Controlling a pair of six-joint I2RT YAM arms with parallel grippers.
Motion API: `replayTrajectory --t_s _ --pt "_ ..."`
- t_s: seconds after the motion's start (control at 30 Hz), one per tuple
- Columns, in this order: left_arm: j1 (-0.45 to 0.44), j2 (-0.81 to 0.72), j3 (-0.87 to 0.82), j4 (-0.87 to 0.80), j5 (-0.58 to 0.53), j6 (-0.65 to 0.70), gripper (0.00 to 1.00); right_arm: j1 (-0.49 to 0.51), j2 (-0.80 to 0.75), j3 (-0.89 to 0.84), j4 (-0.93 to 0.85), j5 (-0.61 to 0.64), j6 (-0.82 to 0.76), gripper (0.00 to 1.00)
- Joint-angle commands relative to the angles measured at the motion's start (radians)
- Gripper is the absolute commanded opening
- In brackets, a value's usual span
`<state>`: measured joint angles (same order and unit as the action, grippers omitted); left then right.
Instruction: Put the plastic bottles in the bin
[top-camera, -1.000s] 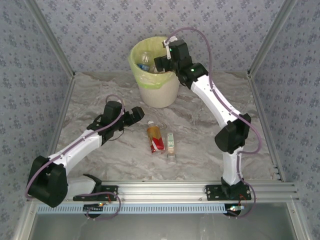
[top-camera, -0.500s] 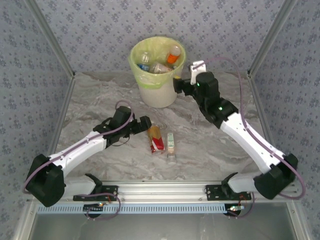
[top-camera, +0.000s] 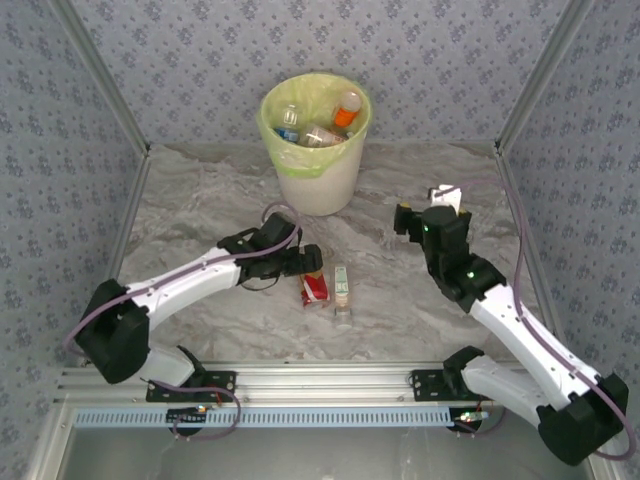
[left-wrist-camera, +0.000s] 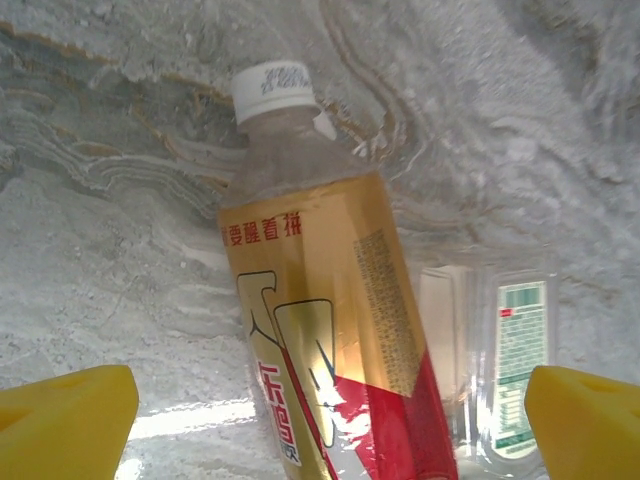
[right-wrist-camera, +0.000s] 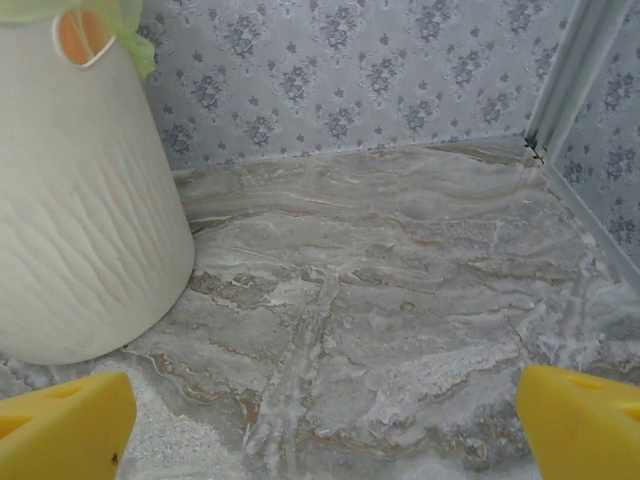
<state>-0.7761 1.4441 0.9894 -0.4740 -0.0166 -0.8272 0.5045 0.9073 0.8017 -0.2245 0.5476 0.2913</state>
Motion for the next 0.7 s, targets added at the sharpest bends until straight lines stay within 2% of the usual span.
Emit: replayTrajectory --t_s 0.0,0.37,0.5,0.67 --pt "-0.012 0.062 0.061 -0.150 -0.028 0.001 1.00 -0.022 -0.053 -0.028 0.056 0.020 0.055 1.00" --pt "-0.041 0.211 0.166 -0.153 0.024 0.064 0.99 -0.033 -0.041 -0.023 0.011 0.004 0.046 1.00" --pt "-0.042 0.256 0.181 -0.190 -0.042 0.046 0.99 -0.033 -0.032 -0.022 0.020 0.023 0.038 1.00" --pt "-0.042 0.294 0.204 -0.187 -0.030 0.069 0.98 -0.032 -0.032 -0.023 0.020 0.025 0.039 1.00"
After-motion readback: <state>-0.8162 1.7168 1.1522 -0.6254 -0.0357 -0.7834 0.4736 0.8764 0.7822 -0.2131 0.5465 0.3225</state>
